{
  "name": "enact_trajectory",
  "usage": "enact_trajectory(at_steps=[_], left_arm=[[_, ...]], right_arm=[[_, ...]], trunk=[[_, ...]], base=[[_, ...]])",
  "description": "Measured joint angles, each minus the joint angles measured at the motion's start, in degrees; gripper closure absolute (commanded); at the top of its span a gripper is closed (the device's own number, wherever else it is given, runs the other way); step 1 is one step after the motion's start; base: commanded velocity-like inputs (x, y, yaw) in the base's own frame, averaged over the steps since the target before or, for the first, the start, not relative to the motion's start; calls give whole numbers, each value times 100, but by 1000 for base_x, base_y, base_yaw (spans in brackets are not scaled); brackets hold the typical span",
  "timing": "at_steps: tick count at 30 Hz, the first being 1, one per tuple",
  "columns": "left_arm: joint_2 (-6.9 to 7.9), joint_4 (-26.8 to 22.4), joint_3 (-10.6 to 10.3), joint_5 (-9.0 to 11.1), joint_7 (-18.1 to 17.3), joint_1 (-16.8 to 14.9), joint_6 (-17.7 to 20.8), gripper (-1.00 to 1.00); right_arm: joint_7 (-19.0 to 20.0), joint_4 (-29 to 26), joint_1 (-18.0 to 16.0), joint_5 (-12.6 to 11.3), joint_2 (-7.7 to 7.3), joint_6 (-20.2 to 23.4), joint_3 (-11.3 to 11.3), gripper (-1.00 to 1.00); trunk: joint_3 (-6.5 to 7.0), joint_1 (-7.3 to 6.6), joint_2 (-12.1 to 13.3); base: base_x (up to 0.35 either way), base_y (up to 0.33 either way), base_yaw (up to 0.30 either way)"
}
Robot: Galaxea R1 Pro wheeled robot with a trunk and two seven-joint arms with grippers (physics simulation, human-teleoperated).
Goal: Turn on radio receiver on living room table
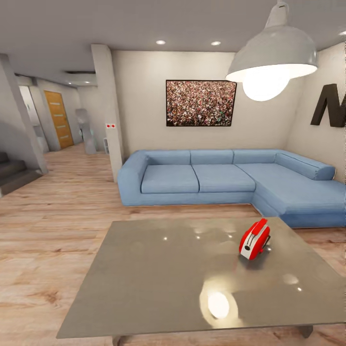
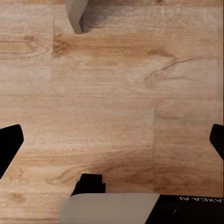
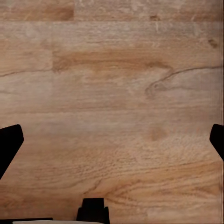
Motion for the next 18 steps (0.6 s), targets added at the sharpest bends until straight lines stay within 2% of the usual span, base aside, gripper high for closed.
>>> enact_trajectory(at_steps=[5,10,18], left_arm=[[0,0,0,0,0,0,0,-100],[0,0,0,0,0,0,0,-100],[0,0,0,0,0,0,-8,-100]], right_arm=[[3,0,0,-3,0,2,0,-100],[6,0,0,-3,0,3,0,-100],[8,0,0,-3,0,2,0,-100]], trunk=[[0,0,0],[0,0,0],[0,0,0]], base=[[0,-291,0],[0,-187,0],[0,-29,36]])
